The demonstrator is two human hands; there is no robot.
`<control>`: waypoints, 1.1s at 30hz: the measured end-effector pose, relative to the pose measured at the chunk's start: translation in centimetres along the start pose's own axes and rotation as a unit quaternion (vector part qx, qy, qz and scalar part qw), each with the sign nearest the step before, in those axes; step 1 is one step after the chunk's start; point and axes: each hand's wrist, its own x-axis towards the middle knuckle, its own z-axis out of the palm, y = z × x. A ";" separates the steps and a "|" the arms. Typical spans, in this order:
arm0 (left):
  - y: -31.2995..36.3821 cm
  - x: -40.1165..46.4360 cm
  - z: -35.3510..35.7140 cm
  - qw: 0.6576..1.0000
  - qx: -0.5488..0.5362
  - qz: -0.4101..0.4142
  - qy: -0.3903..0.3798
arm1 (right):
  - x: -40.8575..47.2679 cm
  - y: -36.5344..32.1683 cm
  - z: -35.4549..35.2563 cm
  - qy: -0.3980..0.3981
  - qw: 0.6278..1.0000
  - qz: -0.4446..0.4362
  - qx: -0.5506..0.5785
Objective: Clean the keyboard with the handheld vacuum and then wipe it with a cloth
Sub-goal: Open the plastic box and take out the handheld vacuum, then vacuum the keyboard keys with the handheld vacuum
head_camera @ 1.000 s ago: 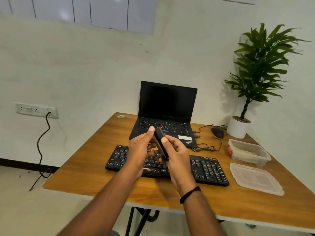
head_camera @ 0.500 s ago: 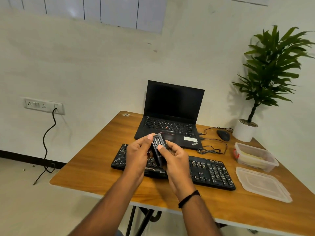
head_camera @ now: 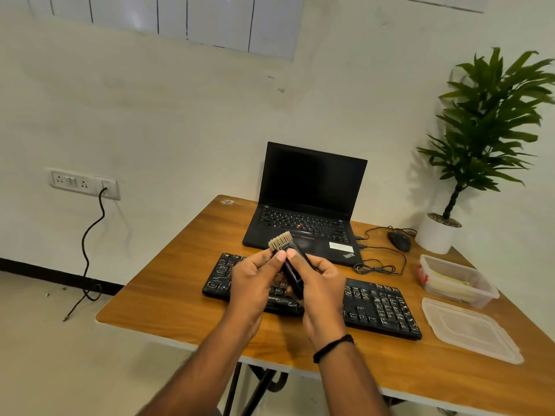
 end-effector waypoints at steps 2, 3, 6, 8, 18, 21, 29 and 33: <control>0.0 0.1 -0.2 1.000 -0.022 -0.005 -0.005 | 0.0 -0.3 0.1 -0.013 1.000 0.013 -0.003; 0.1 0.3 -0.3 0.999 -0.037 -0.006 -0.007 | 0.0 -0.5 0.2 -0.021 1.000 0.022 0.002; 0.4 0.7 -0.6 0.994 -0.107 -0.018 -0.013 | -0.3 -0.5 0.7 -0.039 0.996 0.062 0.045; 0.4 1.0 -0.8 0.989 -0.141 -0.028 -0.019 | -0.5 -0.1 1.0 -0.054 0.986 0.113 0.106; 0.8 2.2 -5.5 0.994 0.065 0.007 -0.091 | 0.1 0.5 2.8 -0.107 0.914 0.280 0.272; 1.9 3.6 -7.3 0.986 0.132 0.032 -0.099 | 1.5 0.9 4.0 -0.137 0.909 0.280 0.278; 2.3 7.2 -15.6 0.910 0.402 -0.030 -0.098 | 7.1 1.1 6.7 -0.137 0.980 0.079 0.124; 0.7 7.9 -16.6 0.848 0.508 -0.039 -0.147 | 10.0 1.9 8.0 -0.137 0.983 -0.039 -0.117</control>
